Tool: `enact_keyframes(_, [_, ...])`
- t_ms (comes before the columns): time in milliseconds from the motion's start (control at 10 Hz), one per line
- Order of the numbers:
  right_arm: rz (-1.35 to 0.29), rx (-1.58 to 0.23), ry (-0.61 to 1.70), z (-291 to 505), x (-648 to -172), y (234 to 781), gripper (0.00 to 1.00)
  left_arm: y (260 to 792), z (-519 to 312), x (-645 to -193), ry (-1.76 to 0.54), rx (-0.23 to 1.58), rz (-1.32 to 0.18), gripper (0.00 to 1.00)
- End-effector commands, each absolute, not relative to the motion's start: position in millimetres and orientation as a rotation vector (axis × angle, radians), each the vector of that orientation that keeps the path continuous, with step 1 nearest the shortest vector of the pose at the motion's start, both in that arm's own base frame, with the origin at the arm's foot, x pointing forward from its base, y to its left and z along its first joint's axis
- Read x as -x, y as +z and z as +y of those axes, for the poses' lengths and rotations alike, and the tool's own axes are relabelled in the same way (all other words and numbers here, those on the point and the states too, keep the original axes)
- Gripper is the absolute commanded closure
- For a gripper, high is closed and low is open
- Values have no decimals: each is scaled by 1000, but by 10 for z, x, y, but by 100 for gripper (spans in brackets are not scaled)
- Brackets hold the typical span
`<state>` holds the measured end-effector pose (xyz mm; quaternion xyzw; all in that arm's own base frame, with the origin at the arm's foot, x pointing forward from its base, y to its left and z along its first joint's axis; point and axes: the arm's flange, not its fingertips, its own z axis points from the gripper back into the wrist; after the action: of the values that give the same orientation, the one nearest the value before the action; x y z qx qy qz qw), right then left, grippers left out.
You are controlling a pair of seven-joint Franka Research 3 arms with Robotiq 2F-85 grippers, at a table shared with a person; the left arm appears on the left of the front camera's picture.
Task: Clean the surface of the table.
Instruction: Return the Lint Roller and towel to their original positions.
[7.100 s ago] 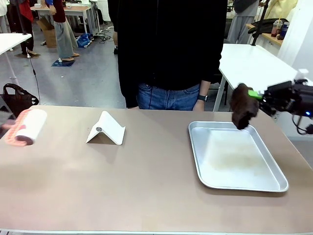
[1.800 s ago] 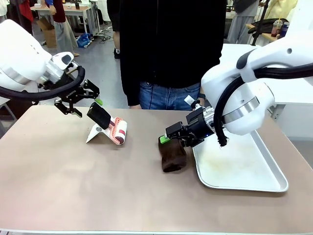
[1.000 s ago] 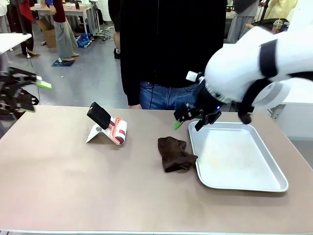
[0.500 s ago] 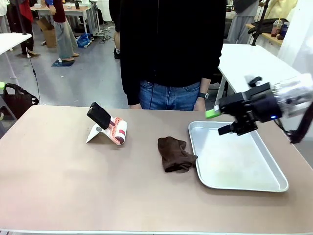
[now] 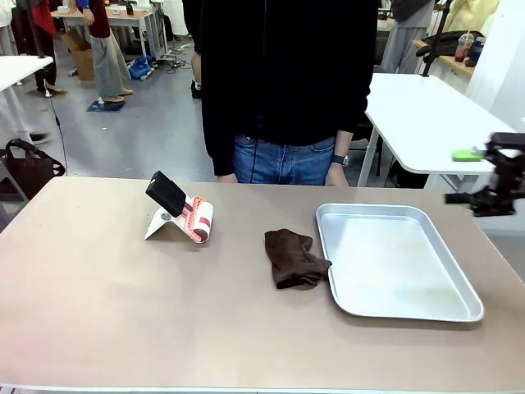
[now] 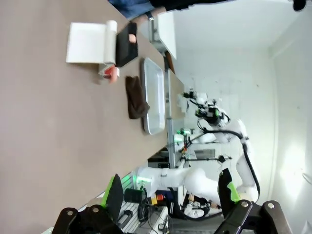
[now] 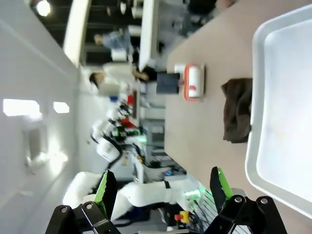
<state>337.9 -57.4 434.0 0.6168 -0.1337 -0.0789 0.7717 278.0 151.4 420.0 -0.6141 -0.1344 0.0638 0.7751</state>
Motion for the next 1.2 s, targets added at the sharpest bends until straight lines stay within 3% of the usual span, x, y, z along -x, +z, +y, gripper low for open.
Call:
enact_keyframes(0, [-303, -1423, -173, -577, -2669, 3648, 0, 4043, 1390, -2684, 109, 1378, -302, 0])
enact_keyframes(200, [-323, -1461, -186, -649, -2612, 3544, 0, 4037, 1419, -2707, 110, 1387, -310, 0])
enact_keyframes(300, [-309, -1425, -225, -1037, -3251, 3958, 0, 4084, 1511, -2771, 112, 1361, -278, 0])
enact_keyframes(1100, [-309, -1425, -225, -1037, -3251, 3958, 0, 4084, 1511, -2771, 112, 1361, -278, 0])
